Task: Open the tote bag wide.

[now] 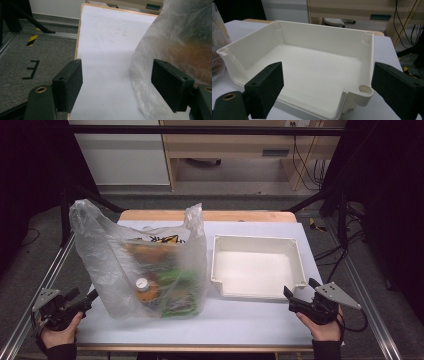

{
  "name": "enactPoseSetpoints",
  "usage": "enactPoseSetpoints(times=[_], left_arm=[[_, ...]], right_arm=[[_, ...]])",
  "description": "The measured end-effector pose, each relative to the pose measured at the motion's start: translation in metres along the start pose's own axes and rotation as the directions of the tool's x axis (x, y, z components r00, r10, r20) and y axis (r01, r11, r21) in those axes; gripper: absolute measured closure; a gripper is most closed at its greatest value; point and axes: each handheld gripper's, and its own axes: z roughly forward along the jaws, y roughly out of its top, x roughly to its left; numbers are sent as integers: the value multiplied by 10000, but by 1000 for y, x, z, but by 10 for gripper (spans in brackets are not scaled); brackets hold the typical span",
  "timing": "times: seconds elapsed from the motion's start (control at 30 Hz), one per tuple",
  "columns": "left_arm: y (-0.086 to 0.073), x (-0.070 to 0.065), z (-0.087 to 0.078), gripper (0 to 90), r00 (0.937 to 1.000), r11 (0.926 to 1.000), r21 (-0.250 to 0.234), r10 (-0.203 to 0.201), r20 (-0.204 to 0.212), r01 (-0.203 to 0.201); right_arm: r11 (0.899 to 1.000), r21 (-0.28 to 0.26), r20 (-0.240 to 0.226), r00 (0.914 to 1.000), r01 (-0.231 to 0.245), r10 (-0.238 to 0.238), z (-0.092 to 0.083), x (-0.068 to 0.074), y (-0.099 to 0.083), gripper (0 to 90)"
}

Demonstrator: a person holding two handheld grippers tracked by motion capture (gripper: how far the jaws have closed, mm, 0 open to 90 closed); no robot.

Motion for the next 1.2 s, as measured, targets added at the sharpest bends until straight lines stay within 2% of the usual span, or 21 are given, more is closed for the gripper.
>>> enactPoseSetpoints(times=[0.2, 0.3, 0.43, 0.5, 0.57, 0.7, 0.93, 0.97, 1.1, 1.2], left_arm=[[4, -6, -3, 250, 9995, 9999, 78, 135, 271, -137], [7, -5, -6, 250, 9992, 10000, -75, 45, 389, -42], [16, -3, -16, 250, 9982, 9987, -481, -161, 585, 189], [18, -3, -18, 250, 9974, 9982, -549, -187, 700, 226], [22, -7, -22, 250, 9968, 9976, -675, -97, 787, 150], [28, -11, -24, 246, 9948, 9979, -645, -28, 1021, 94], [36, -17, -32, 241, 9913, 9953, -963, 26, 1315, 102], [38, -18, -34, 241, 9908, 9946, -1033, 55, 1356, 86], [44, -28, -40, 243, 9868, 9922, -1246, 279, 1597, -79], [47, -35, -42, 251, 9835, 9915, -1278, 451, 1753, -227]], right_arm=[[9998, -86, -286, 9994, -187, 184, -1, 5, 2, 116], [9995, -131, -399, 9988, -289, 284, 0, 7, 4, 119], [9990, -203, -852, 9956, -402, 383, 3, 18, 9, 124], [9988, -213, -921, 9949, -431, 410, 4, 21, 10, 127], [9986, -288, -1284, 9909, -451, 410, 10, 30, 14, 146], [9996, 24, -1779, 9837, -277, 277, 21, 43, 16, 149], [10000, 24, -2194, 9756, -41, 45, 29, 60, 24, 159], [10000, 1, -2393, 9709, -86, 84, 30, 64, 27, 167], [9999, -92, -2732, 9620, -70, 42, 33, 75, 33, 190], [9999, -102, -2834, 9590, 33, -60, 34, 80, 35, 199]])
